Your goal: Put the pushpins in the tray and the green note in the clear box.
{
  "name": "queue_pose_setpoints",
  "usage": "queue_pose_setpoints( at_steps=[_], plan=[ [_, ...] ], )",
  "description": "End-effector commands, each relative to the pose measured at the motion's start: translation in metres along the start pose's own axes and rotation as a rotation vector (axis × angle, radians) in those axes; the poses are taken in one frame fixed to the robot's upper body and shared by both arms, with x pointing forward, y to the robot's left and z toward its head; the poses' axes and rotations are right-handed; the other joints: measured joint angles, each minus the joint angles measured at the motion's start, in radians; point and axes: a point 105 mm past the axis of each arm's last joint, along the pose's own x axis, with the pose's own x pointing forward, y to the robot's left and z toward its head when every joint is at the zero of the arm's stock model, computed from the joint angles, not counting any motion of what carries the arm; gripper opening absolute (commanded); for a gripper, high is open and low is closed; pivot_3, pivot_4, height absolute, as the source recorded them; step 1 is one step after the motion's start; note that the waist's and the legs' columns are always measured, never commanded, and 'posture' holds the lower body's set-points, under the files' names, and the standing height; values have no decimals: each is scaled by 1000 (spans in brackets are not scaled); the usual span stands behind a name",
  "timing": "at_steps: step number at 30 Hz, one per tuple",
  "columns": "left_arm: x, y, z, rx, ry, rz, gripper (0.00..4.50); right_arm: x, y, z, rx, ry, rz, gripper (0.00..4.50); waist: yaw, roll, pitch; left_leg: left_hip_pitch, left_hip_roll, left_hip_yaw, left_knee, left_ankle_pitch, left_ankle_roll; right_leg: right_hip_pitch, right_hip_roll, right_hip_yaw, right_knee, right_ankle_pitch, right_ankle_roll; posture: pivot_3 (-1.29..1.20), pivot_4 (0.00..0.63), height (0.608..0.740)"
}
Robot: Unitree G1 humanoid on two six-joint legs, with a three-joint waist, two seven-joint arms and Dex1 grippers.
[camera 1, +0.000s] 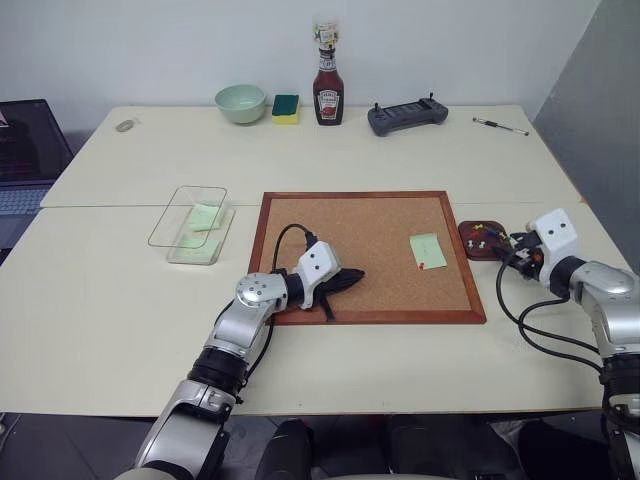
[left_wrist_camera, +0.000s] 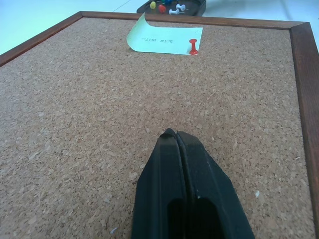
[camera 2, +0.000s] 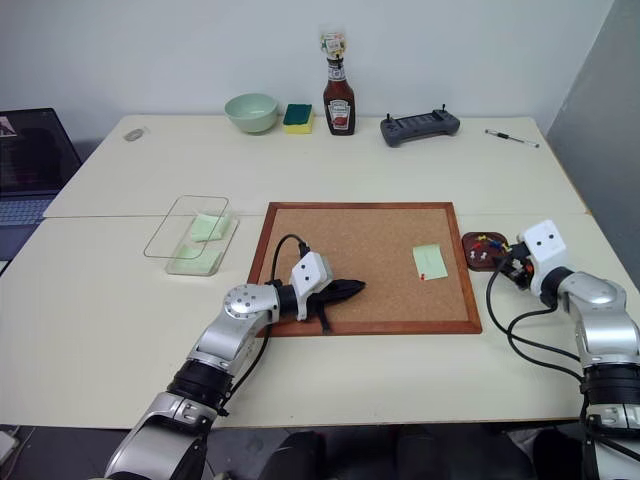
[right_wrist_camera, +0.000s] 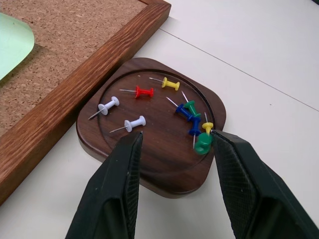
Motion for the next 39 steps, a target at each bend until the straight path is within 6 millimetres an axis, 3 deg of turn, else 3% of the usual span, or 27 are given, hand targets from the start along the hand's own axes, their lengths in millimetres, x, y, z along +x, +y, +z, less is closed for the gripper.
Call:
queue_pose_setpoints(
  at_steps=[1, 15, 32, 35, 39],
  plan=[
    [2, -8, -15, -30, 51, -19, 0, 1, -3, 12, -2, -46, -17, 2281, 0, 0, 0, 0, 0, 0, 0, 0, 0, 0, 0, 0, 0, 0, 0, 0, 150, 740],
    [1, -7, -16, -32, 52, -7, 0, 1, 0, 28, 30, -132, -2, 2281, 0, 0, 0, 0, 0, 0, 0, 0, 0, 0, 0, 0, 0, 0, 0, 0, 150, 740],
    [2, -7, -16, -33, 48, -12, 0, -1, 17, 53, 67, -262, 39, 2281, 0, 0, 0, 0, 0, 0, 0, 0, 0, 0, 0, 0, 0, 0, 0, 0, 150, 740],
    [2, -7, -16, -34, 48, -11, 0, -3, 25, 62, 73, -300, 75, 2281, 0, 0, 0, 0, 0, 0, 0, 0, 0, 0, 0, 0, 0, 0, 0, 0, 150, 740],
    [1, -6, -16, -35, 49, -10, 0, -10, 59, 75, 88, -324, 255, 2281, 0, 0, 0, 0, 0, 0, 0, 0, 0, 0, 0, 0, 0, 0, 0, 0, 150, 740]
  ],
)
